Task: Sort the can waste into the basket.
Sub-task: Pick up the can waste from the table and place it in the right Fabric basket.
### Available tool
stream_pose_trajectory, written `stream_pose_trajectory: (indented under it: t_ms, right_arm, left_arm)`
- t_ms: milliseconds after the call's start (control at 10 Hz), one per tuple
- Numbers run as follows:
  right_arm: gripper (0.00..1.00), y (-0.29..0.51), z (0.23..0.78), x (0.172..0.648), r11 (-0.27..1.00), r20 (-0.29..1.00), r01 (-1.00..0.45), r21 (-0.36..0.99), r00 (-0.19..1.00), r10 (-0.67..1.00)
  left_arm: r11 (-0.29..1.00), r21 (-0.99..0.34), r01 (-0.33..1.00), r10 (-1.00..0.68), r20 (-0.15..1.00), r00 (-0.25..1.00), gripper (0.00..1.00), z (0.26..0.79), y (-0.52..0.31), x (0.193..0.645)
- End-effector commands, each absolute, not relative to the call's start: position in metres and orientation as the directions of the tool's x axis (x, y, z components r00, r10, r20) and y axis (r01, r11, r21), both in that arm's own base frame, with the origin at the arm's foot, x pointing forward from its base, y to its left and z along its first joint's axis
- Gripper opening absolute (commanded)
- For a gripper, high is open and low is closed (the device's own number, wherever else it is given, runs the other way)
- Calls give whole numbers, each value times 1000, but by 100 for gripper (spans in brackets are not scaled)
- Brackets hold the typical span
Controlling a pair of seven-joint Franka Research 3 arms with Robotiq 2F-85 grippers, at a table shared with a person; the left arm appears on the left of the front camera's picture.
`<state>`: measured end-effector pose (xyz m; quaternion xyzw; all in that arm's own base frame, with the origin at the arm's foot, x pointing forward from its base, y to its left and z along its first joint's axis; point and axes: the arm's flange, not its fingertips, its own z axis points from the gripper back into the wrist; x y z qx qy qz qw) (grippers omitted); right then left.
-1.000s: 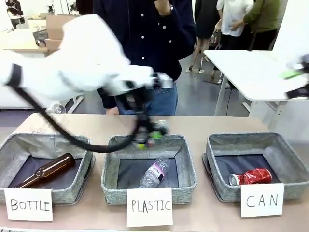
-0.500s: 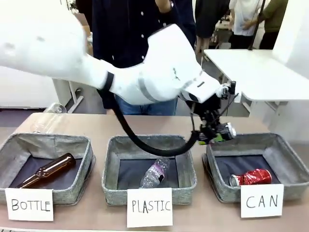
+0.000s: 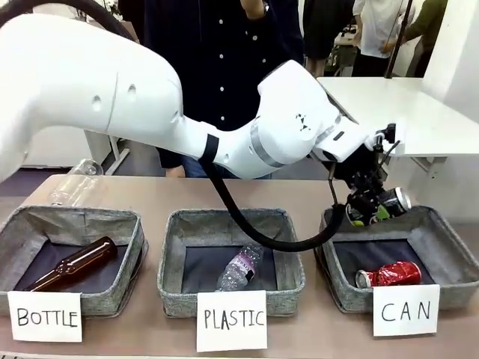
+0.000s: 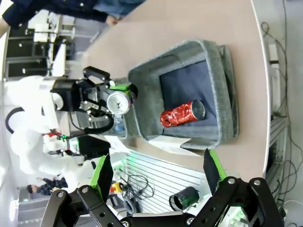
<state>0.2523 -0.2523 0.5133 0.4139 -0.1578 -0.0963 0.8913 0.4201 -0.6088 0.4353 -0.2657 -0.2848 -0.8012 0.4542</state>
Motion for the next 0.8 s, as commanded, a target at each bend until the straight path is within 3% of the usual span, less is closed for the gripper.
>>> stream_pose_trajectory:
  t_ms: [0,100,700]
  right_arm:
    - [100,-252,515,253,644,206,41,764,930,-303]
    - [100,-252,515,253,644,206,41,764,930,-303]
    - [100,-252,515,253,644,206,41,764,930,-303]
  left_arm:
    - [-442,162,882,-593,685,-423,46,437,-606,431]
    - [-449,155,880,-597,681,-425,98,436,-610,433]
    - [-399,119,909,-657,655,-374,100,438,-593,437]
